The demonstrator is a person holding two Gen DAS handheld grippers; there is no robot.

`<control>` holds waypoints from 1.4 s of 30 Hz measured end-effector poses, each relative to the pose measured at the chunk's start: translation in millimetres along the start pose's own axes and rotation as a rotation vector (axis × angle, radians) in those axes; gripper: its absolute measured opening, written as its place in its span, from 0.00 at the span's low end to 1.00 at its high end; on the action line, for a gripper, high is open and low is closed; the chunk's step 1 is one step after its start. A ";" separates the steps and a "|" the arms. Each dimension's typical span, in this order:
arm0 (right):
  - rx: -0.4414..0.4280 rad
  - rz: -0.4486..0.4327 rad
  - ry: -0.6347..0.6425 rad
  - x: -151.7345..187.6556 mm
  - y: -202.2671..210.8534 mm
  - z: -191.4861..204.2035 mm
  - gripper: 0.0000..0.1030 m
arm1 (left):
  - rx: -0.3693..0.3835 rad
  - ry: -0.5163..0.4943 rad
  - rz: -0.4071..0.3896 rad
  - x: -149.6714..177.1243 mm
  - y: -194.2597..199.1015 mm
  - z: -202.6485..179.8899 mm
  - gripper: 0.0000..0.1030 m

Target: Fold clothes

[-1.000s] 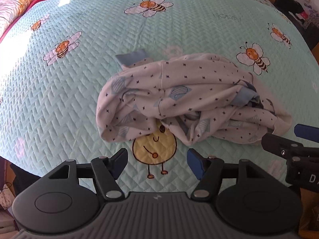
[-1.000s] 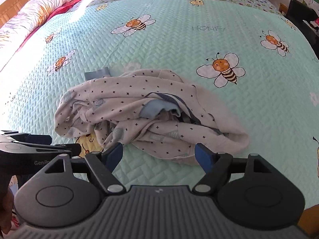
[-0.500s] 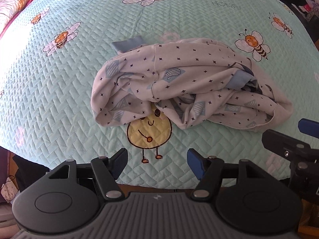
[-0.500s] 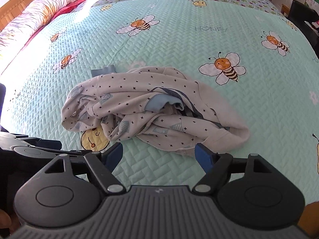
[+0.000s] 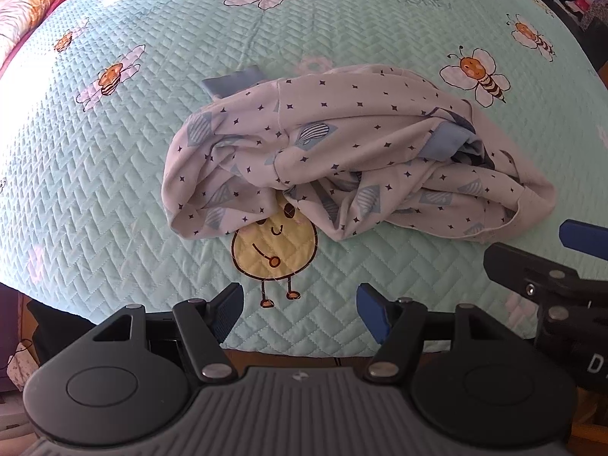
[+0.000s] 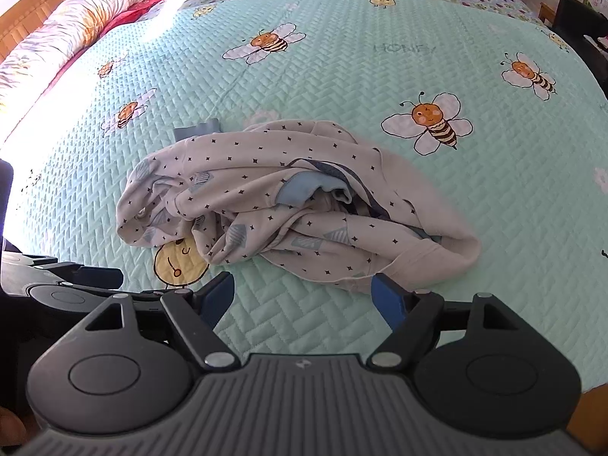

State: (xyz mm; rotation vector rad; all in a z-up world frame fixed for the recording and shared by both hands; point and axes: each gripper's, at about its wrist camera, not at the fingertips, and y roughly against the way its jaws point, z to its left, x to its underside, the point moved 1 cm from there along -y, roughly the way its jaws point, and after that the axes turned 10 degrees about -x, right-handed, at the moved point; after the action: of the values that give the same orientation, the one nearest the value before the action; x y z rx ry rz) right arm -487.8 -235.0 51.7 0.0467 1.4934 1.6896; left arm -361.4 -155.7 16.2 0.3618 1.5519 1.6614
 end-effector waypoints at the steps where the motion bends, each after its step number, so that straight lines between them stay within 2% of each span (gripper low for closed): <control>1: -0.001 0.001 0.000 0.1 -0.6 -0.4 0.77 | 0.000 -0.003 0.002 -0.2 -0.6 -1.0 0.66; 17: -0.005 0.025 -0.021 -1.6 -15.5 -9.6 0.77 | -0.009 -0.014 0.002 -6.5 -13.1 -7.0 0.66; 26: 0.000 0.044 -0.050 -2.9 -27.8 -18.0 0.77 | -0.054 -0.065 -0.091 -8.7 -18.9 -10.0 0.66; 31: 0.004 0.049 -0.048 -2.6 -31.7 -19.2 0.77 | -0.069 -0.060 -0.110 -12.2 -22.3 -5.8 0.66; 35: -0.006 0.050 -0.063 -3.0 -34.6 -25.6 0.77 | -0.082 -0.049 -0.155 -15.9 -19.3 -2.8 0.66; 37: -0.057 -0.012 -0.076 -4.4 -30.1 -32.6 0.77 | -0.093 -0.064 -0.227 -18.0 -12.6 -1.7 0.66; 40: -0.265 -0.345 -0.046 4.2 -2.3 -52.3 0.77 | -0.138 -0.143 -0.460 -14.3 2.9 0.8 0.66; 41: -0.293 -0.423 -0.012 9.8 2.8 -59.1 0.80 | -0.177 -0.194 -0.565 -9.7 7.2 0.3 0.66; 42: -0.316 -0.490 0.016 15.0 7.1 -66.1 0.80 | -0.200 -0.244 -0.621 -7.4 7.5 -1.1 0.66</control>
State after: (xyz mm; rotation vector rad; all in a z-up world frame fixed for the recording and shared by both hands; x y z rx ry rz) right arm -536.9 -277.8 31.5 -0.4661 1.1146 1.4967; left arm -360.2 -161.1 25.3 -0.0301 1.1468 1.2132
